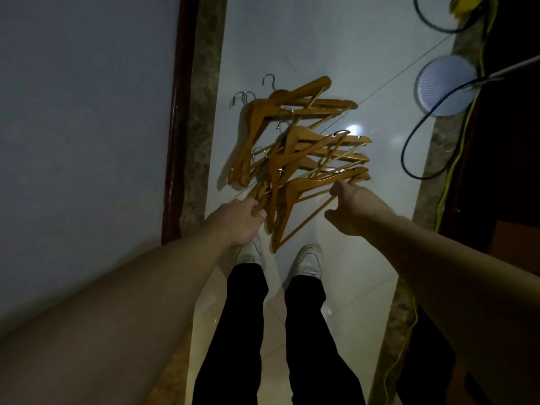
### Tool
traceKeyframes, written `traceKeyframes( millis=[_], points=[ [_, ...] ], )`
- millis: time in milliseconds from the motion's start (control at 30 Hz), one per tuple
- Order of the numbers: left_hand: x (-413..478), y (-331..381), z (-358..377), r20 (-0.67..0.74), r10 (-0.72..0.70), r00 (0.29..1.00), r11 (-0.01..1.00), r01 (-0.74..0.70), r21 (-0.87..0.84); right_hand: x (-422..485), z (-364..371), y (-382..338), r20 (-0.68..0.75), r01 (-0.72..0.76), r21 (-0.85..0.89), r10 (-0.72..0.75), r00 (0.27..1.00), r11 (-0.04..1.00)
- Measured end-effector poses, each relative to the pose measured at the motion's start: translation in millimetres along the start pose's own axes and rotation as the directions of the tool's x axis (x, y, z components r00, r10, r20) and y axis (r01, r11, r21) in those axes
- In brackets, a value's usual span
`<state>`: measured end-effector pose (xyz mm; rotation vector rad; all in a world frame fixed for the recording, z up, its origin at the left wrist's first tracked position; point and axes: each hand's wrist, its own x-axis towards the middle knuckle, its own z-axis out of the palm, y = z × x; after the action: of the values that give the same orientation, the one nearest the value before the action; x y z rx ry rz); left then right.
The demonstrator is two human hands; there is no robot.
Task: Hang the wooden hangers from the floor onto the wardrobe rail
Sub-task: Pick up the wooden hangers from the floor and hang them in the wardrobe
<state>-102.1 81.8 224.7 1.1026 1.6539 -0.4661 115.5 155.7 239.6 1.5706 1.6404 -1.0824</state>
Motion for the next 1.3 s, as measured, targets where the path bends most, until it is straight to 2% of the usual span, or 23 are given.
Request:
traceKeyframes(
  millis=[200,333,500,667,833,1033,1200,1300],
  points=[
    [94,-36,39,0.043,-0.027,0.999,0.999,0.026,0.028,99,54,6,-0.016,-0.019,0.055,0.02,1.0,0.998],
    [150,-55,61,0.037,-0.033,0.999,0.999,0.034,-0.017,157,87,10,-0.039,-0.011,0.132,0.016,0.999,0.991],
    [204,-60,80,0.037,-0.027,0.999,0.997,0.029,-0.066,208,121,15,-0.059,-0.021,0.147,0.03,0.998,0.989],
    [243,-66,92,0.051,-0.017,0.999,0.993,0.023,-0.112,242,142,16,-0.09,-0.014,0.063,0.019,0.996,0.998],
    [278,-60,102,0.002,-0.013,1.0,0.995,0.013,-0.095,267,158,21,-0.137,0.028,-0.078,-0.039,0.99,0.997],
    [306,-40,129,-0.122,-0.045,0.992,0.954,0.007,-0.301,291,172,33,-0.178,0.077,-0.238,-0.121,0.977,0.968],
    [317,-42,152,-0.256,-0.047,0.966,0.975,-0.01,-0.221,302,184,44,-0.246,0.096,-0.29,-0.171,0.954,0.952],
    [322,-41,154,-0.29,-0.051,0.956,0.98,-0.008,-0.2,307,185,45,-0.279,0.118,-0.282,-0.199,0.939,0.952]
  ],
)
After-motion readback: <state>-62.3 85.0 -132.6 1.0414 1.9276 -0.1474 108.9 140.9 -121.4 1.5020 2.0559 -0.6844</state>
